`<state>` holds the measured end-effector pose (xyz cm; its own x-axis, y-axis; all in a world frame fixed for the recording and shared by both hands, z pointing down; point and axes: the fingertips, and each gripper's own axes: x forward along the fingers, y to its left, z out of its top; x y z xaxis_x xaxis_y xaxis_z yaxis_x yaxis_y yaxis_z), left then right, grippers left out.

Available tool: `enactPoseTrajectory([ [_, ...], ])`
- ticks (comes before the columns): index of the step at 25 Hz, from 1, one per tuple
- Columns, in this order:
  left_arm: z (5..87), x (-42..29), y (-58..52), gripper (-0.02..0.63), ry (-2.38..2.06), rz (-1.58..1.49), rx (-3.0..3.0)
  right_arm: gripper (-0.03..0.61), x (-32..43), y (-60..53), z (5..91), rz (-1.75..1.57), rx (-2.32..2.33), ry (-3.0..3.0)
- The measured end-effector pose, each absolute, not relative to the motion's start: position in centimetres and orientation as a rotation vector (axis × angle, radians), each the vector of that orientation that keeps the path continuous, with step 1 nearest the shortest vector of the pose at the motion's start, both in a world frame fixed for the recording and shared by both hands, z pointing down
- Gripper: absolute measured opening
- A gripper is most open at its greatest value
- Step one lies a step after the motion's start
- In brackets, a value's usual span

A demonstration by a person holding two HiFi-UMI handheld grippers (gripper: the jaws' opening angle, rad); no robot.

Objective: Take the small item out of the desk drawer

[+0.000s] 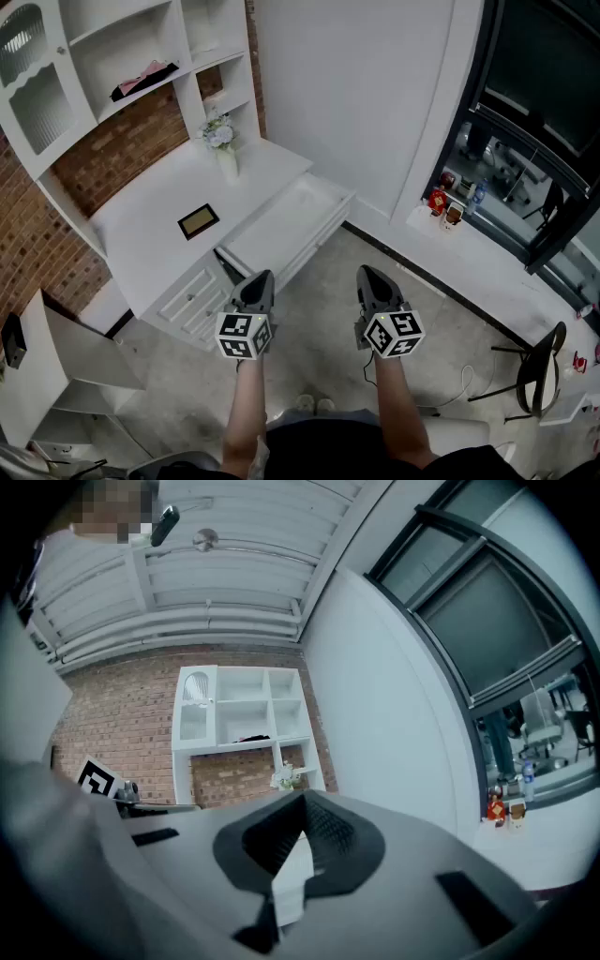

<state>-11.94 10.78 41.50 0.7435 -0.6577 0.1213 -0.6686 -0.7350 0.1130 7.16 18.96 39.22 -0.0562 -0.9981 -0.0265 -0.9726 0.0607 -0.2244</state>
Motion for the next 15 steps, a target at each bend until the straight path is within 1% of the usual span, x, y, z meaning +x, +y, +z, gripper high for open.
enactPoseTrajectory([
  [15, 42.0, -12.6, 10.0, 0.009, -1.069, 0.132, 2.784, -0.003, 6.3, 17.8, 39.5, -0.232, -2.022, 2.148],
])
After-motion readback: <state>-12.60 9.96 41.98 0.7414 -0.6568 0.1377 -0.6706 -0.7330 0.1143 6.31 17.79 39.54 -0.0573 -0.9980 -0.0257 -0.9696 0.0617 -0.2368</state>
